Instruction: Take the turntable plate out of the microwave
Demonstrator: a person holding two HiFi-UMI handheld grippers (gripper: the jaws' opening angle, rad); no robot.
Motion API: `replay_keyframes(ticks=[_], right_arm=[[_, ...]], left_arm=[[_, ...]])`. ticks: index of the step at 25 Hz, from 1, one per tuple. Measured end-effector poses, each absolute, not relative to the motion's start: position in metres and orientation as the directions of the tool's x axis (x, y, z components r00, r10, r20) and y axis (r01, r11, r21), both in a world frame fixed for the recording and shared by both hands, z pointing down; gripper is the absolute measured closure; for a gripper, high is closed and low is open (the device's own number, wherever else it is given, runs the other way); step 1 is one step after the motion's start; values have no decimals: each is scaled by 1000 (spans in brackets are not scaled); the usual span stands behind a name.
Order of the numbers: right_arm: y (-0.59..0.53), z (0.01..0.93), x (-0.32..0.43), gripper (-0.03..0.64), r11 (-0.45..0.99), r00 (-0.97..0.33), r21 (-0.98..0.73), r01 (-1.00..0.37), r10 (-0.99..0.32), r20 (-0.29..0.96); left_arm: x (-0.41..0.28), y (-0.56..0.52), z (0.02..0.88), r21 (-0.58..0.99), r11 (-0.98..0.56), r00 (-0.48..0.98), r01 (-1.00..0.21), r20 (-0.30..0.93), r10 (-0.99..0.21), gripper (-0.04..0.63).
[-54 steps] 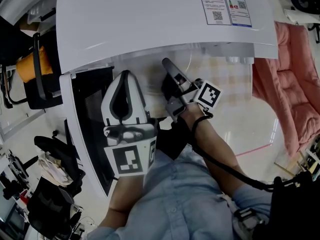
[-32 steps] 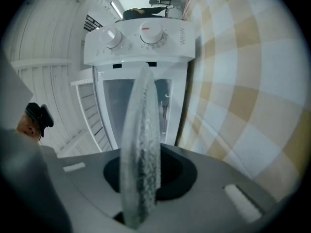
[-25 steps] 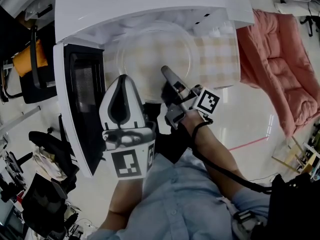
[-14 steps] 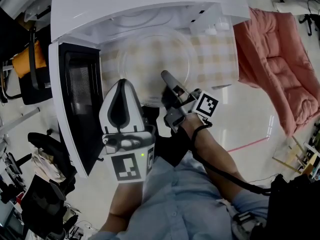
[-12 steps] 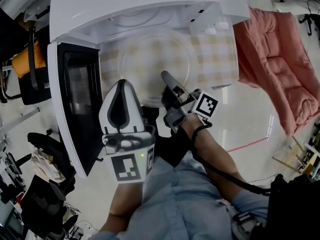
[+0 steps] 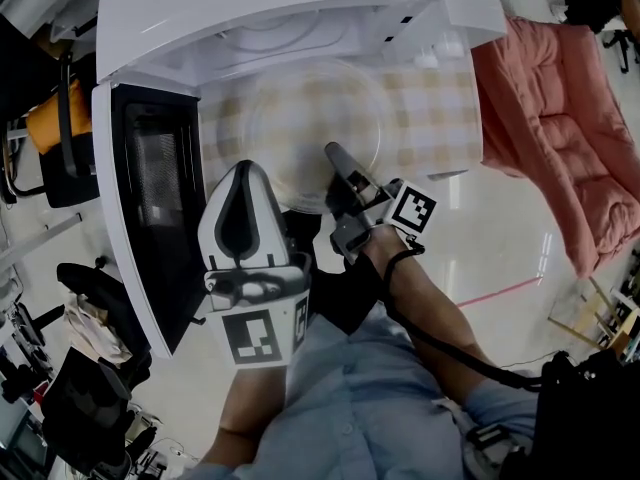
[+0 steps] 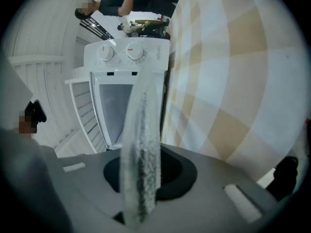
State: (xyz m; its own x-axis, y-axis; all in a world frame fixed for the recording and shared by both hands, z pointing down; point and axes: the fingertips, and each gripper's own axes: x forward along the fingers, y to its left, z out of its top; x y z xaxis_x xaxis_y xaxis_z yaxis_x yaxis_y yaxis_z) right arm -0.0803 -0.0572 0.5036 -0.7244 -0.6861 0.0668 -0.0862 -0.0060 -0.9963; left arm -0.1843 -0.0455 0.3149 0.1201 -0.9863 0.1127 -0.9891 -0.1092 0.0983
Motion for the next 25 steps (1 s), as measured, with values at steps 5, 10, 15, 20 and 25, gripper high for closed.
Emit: replay_keyframes(ticks=[5, 10, 15, 20, 25], right_arm=[[-60, 503, -83, 588, 5, -730, -997, -79, -682, 54], [-60, 503, -82, 588, 4, -727, -997, -71, -685, 49], [-59, 502, -83, 586, 17, -734, -997, -74, -677, 43], [-59, 502, -84, 586, 21, -736, -997, -76, -675, 42], [-59, 501, -84, 586, 25, -736, -997, -77, -676, 40]], left_arm=[[-185, -47, 316, 95, -108, 118, -990, 109, -987, 588], [-185, -47, 314, 93, -108, 117, -990, 106, -987, 588], [-182, -50, 309, 101, -117, 125, -988, 82, -989, 588], [-184, -48, 314, 93, -107, 117, -990, 106, -987, 588], [-183, -49, 310, 97, -111, 120, -989, 92, -989, 588]])
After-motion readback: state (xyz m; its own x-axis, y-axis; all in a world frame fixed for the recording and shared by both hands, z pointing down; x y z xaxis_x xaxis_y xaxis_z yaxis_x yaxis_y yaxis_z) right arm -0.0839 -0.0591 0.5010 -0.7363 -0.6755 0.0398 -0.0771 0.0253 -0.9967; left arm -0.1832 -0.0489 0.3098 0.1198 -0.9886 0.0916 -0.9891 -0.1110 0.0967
